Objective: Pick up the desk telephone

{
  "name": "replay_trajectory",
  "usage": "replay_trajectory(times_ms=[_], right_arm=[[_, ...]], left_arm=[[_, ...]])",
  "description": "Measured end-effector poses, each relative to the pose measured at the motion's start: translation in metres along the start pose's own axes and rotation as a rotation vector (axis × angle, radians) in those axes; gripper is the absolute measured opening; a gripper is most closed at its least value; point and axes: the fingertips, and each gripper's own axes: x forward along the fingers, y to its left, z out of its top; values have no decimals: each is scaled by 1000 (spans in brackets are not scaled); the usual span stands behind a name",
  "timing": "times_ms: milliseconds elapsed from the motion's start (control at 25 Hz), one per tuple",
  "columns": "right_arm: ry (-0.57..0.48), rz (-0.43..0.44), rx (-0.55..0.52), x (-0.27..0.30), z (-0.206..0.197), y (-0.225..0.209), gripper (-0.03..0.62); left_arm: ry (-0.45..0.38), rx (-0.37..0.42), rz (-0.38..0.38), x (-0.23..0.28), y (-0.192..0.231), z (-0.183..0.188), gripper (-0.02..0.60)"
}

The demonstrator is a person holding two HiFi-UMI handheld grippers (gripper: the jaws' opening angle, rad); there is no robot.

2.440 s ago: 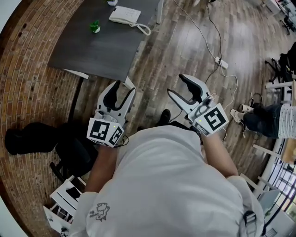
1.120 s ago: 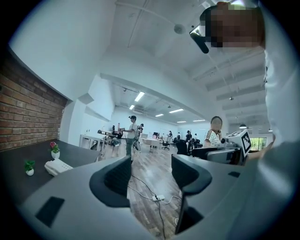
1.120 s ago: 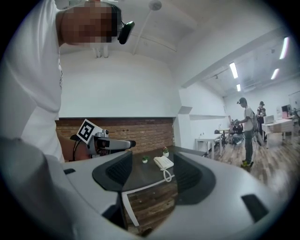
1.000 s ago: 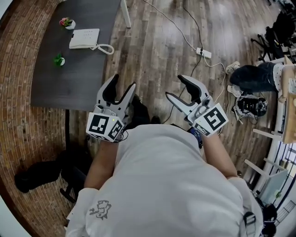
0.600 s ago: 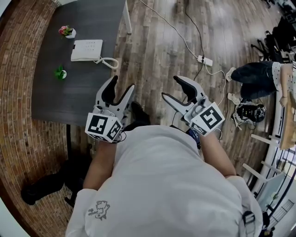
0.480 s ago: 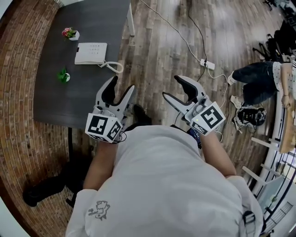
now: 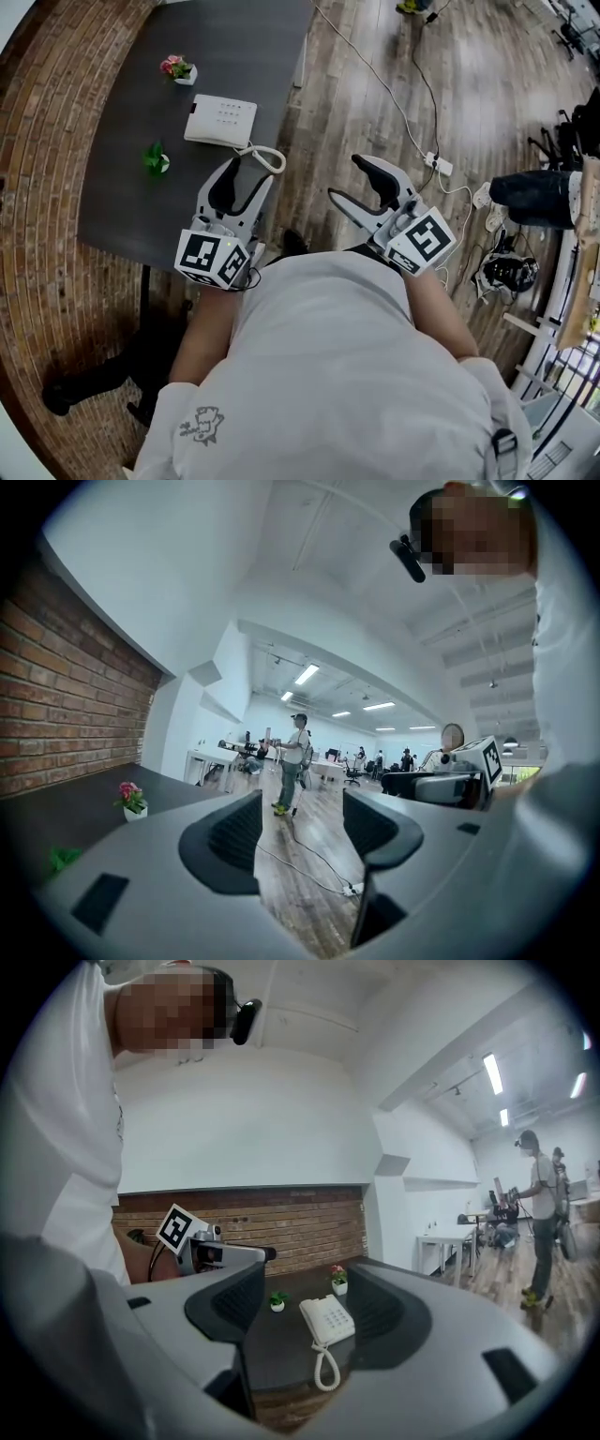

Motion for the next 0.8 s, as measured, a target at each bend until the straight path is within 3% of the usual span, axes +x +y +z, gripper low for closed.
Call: replay_trajectory(times_ms=[360,800], right_arm=[[13,123,-2,53,3,-15,273],[19,411,-13,155,13,-74,273]], left_arm=[[-15,-13,100,4,42,7,283],[-47,-26,368,33,107,21,283]])
